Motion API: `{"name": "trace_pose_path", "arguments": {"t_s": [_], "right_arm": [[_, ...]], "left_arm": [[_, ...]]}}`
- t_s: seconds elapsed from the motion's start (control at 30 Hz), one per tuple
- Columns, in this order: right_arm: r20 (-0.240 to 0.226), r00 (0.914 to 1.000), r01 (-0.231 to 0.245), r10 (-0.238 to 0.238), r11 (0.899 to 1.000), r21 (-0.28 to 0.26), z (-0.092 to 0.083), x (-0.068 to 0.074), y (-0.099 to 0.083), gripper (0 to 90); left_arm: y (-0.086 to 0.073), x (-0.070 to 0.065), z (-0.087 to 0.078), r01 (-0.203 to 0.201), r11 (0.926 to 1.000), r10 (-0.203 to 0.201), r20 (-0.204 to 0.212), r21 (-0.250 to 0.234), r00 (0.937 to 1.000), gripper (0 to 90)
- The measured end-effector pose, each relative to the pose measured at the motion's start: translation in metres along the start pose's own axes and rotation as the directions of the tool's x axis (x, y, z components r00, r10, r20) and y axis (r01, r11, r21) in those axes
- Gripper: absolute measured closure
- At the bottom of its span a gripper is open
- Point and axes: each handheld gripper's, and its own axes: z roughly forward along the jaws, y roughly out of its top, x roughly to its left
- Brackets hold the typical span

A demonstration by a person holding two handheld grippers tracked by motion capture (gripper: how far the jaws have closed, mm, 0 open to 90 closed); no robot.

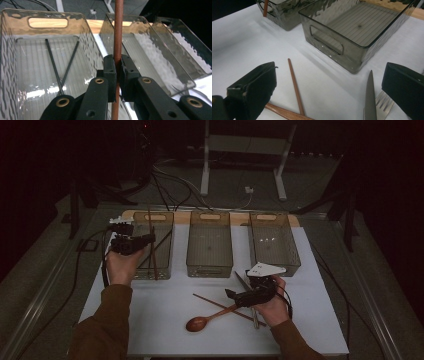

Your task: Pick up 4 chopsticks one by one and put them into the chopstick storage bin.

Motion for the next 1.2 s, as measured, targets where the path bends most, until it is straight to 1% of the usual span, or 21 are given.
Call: {"name": "trace_pose_path", "arguments": {"t_s": [0.23, 0.37, 0.47, 0.6, 0.77, 0.87, 1.1, 1.17, 1.2], "right_arm": [[-0.004, 1.0, -0.001, 0.001, 1.0, 0.002, 0.001, 0.001, 0.0, 0.0], [-0.005, 1.0, 0.0, 0.0, 1.0, 0.001, 0.001, 0.001, -0.001, 0.0], [-0.008, 1.0, 0.002, -0.002, 1.0, 0.0, 0.001, 0.001, -0.001, 0.0], [-0.009, 1.0, -0.001, 0.001, 1.0, 0.001, 0.002, 0.001, -0.002, 0.0], [-0.01, 0.9999, -0.001, 0.001, 1.0, 0.002, 0.001, 0.0, -0.003, 0.0], [-0.011, 0.9999, -0.003, 0.003, 1.0, 0.0, 0.0, 0.0, -0.004, 0.0], [-0.01, 0.9999, -0.004, 0.004, 1.0, -0.002, -0.002, -0.002, -0.005, 0.0], [-0.01, 0.9999, -0.006, 0.006, 1.0, -0.004, -0.002, -0.002, -0.005, 0.0], [-0.009, 0.9999, -0.006, 0.006, 1.0, -0.004, -0.002, -0.003, -0.005, 0.0]], "left_arm": [[0.006, 0.011, 0.011, 0.046, 0.9988, -0.047, -0.028, -0.016, 0.9985, 86.0], [0.008, 0.018, 0.018, 0.08, 0.9963, -0.081, -0.033, -0.03, 0.9961, 86.0], [0.008, 0.021, 0.025, 0.093, 0.995, -0.095, -0.038, -0.035, 0.9948, 85.9], [0.007, 0.022, 0.033, 0.096, 0.9948, -0.097, -0.049, -0.034, 0.9941, 85.9], [0.007, 0.023, 0.042, 0.097, 0.9941, -0.1, -0.06, -0.05, 0.9932, 85.8], [0.006, 0.023, 0.046, 0.102, 0.9935, -0.105, -0.068, -0.051, 0.9921, 85.7], [0.005, 0.024, 0.051, 0.114, 0.9919, -0.119, -0.077, -0.055, 0.9899, 85.2], [0.005, 0.024, 0.052, 0.117, 0.9916, -0.121, -0.08, -0.055, 0.9894, 84.5], [0.005, 0.024, 0.052, 0.116, 0.9916, -0.121, -0.078, -0.056, 0.9897, 82.6]]}}
